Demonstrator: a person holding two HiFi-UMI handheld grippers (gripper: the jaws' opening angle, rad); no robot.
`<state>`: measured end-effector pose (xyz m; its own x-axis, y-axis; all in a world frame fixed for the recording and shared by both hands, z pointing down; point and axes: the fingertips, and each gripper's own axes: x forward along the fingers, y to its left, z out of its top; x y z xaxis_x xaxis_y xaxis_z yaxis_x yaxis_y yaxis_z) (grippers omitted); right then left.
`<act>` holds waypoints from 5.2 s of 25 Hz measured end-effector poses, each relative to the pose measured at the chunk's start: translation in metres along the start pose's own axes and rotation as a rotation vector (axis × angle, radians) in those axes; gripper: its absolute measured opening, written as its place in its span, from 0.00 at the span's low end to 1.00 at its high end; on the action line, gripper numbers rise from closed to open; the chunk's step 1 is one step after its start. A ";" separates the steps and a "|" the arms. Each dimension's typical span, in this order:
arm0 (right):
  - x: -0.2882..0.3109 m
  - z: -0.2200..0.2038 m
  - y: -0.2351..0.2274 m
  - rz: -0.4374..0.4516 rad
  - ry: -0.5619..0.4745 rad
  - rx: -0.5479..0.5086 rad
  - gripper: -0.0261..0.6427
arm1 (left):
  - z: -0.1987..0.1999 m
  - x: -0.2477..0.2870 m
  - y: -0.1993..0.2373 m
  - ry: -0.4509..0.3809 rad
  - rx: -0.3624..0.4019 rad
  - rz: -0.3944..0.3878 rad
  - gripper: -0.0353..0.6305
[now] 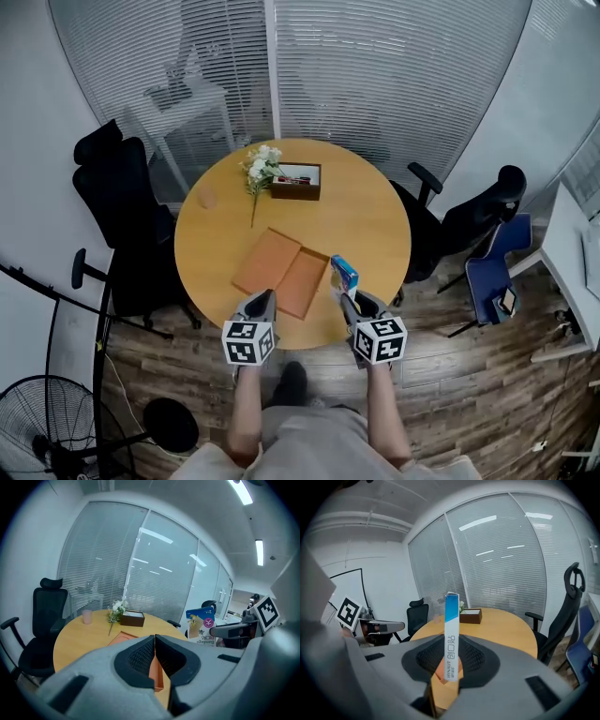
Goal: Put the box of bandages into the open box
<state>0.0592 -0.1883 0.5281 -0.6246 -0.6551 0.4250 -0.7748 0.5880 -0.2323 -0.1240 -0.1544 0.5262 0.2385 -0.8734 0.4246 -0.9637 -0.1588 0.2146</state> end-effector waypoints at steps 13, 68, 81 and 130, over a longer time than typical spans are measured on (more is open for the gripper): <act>0.063 -0.026 -0.019 -0.010 0.082 0.087 0.17 | -0.019 0.060 0.032 0.086 -0.006 -0.016 0.07; 0.222 -0.144 0.003 0.007 0.388 0.821 0.17 | -0.061 0.164 0.094 0.248 0.081 -0.189 0.07; 0.221 -0.141 0.001 -0.008 0.387 0.818 0.19 | -0.057 0.164 0.092 0.242 0.088 -0.202 0.07; 0.185 -0.121 -0.032 -0.081 0.250 0.673 0.25 | -0.069 0.158 0.071 0.259 0.110 -0.233 0.07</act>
<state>-0.0197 -0.2706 0.7203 -0.5838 -0.5089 0.6326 -0.7603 0.0695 -0.6458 -0.1466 -0.2721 0.6692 0.4622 -0.6645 0.5872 -0.8836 -0.4010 0.2416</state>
